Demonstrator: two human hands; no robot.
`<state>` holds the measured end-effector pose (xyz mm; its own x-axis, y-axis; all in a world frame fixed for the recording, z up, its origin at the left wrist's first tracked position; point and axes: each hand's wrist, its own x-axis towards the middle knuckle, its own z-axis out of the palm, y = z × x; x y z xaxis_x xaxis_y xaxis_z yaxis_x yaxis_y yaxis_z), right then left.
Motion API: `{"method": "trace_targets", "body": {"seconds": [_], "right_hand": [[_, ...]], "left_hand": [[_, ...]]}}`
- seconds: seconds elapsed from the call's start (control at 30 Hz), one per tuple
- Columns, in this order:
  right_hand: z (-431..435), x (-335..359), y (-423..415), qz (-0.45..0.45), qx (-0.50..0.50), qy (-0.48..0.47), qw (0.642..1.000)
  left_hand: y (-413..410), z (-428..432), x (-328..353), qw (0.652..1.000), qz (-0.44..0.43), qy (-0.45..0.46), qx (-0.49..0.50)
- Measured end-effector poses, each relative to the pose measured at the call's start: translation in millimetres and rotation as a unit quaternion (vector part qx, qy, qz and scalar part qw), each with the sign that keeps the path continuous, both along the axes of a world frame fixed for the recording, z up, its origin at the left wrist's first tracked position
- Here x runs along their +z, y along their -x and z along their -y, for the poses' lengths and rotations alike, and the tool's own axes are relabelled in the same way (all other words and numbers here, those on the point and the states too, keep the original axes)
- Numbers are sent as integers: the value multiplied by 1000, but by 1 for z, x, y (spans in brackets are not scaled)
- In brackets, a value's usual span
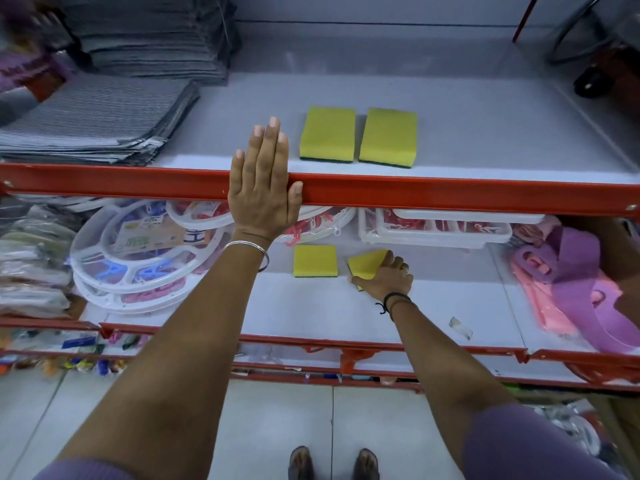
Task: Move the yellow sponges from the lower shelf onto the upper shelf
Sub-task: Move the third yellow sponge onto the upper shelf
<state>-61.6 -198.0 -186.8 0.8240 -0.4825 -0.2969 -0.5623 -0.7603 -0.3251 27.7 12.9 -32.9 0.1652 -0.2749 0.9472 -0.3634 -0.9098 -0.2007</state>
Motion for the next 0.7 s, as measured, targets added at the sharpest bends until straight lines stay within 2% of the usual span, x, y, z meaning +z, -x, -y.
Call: {"method": "trace_targets", "body": {"seconds": [0.23, 0.33, 0.4, 0.5, 0.7], "right_hand": [[-11, 11, 10, 27, 13, -62, 998], [-10, 38, 31, -2, 103, -149, 983], [-6, 66, 46, -20, 178, -185, 966], [0, 119, 67, -10, 256, -180, 950], [18, 232, 101, 42, 325, -241, 914]], "left_hand": [[2, 0, 1, 1000, -10, 3, 6], [5, 1, 3, 1000, -23, 4, 10], [6, 1, 5, 999, -36, 6, 13], [8, 0, 6, 999, -50, 5, 14], [14, -1, 7, 997, -78, 7, 9]]}}
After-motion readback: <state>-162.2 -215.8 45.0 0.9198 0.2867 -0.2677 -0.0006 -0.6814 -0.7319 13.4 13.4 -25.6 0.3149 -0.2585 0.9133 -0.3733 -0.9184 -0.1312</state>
